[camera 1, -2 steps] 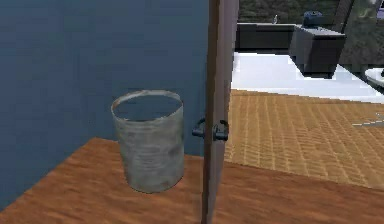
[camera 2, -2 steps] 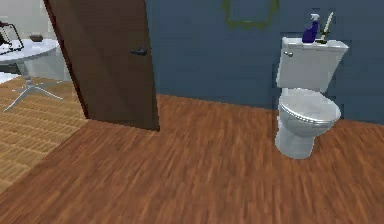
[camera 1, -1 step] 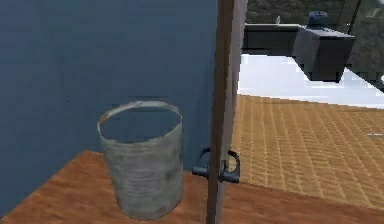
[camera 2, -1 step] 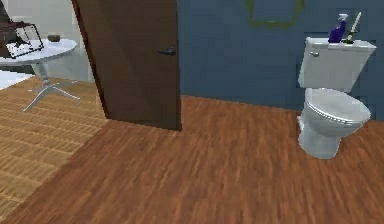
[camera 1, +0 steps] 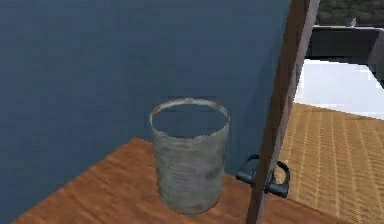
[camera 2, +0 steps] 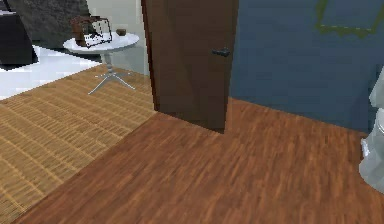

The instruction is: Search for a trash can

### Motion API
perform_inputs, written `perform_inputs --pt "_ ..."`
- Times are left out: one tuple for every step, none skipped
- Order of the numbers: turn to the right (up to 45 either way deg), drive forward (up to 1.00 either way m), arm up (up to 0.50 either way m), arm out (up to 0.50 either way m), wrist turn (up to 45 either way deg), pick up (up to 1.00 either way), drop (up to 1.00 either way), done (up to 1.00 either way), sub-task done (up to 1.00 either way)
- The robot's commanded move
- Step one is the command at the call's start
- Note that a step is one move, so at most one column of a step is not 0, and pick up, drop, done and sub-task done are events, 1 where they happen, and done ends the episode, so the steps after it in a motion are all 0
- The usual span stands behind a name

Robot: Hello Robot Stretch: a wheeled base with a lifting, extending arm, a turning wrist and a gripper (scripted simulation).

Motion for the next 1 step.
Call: perform_inputs --pt "0.0 0.00 0.00 0.00 0.0 0.00 0.00 1.00 0.00"
